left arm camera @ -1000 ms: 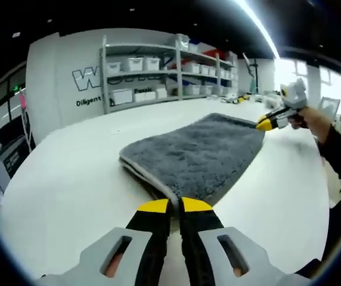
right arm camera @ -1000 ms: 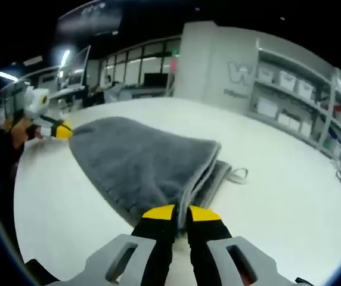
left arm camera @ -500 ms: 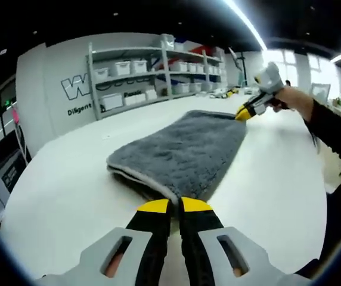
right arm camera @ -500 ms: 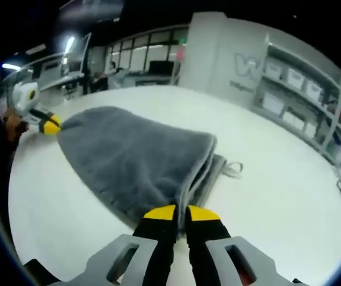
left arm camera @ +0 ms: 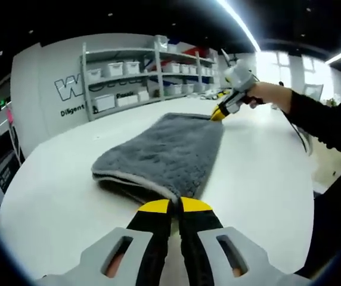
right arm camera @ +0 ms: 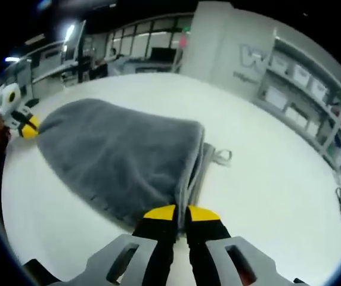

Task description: Open the folded towel by lifting each exposed corner and separating the folded layers until the towel lies flat within the target outline without major curled edges

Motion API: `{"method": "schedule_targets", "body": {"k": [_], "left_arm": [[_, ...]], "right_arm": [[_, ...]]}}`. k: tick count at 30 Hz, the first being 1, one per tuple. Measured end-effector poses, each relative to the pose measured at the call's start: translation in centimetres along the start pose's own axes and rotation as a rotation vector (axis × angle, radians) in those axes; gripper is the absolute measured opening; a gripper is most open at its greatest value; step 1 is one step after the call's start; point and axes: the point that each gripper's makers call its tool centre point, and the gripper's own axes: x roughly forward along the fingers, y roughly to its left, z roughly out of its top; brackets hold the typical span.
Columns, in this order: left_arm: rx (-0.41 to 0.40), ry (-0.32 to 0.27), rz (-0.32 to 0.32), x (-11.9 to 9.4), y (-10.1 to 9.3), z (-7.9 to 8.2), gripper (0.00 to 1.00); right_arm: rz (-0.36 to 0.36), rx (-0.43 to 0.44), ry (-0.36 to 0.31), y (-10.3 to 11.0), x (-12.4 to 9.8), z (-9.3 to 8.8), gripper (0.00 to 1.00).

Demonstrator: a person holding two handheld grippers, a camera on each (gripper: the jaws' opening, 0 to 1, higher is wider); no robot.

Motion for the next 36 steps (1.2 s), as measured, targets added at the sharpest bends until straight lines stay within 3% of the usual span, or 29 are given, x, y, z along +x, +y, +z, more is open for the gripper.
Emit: {"method": "schedule_targets", "body": {"k": [8, 15, 20, 25, 31, 36], "left_arm": [[0.009, 0.001, -0.026, 0.0, -0.7, 0.1, 0.03], [0.023, 0.009, -0.069, 0.0, -2.5, 0.3, 0.03], [0.021, 0.013, -0.090, 0.0, -3.2, 0.3, 0.03], [0.021, 0.015, -0.110, 0.0, -3.9, 0.2, 0.03], [0.039, 0.014, -0.140, 0.3, -5.2, 0.3, 0.03], [0.046, 0.016, -0.155, 0.2, -5.7, 0.3, 0.03]], "right_arm": [[-0.008, -0.004, 0.020, -0.7, 0.9, 0.6, 0.01], [-0.033, -0.010, 0.063, -1.4, 2.1, 1.0, 0.01], [-0.062, -0.060, 0.097, -1.5, 2.9, 1.6, 0.01], [-0.046, -0.031, 0.112, -2.1, 3.8, 1.8, 0.01], [-0.050, -0.068, 0.147, -2.0, 4.7, 2.2, 0.01], [-0.008, -0.026, 0.183, -2.2, 5.1, 2.3, 0.01]]}}
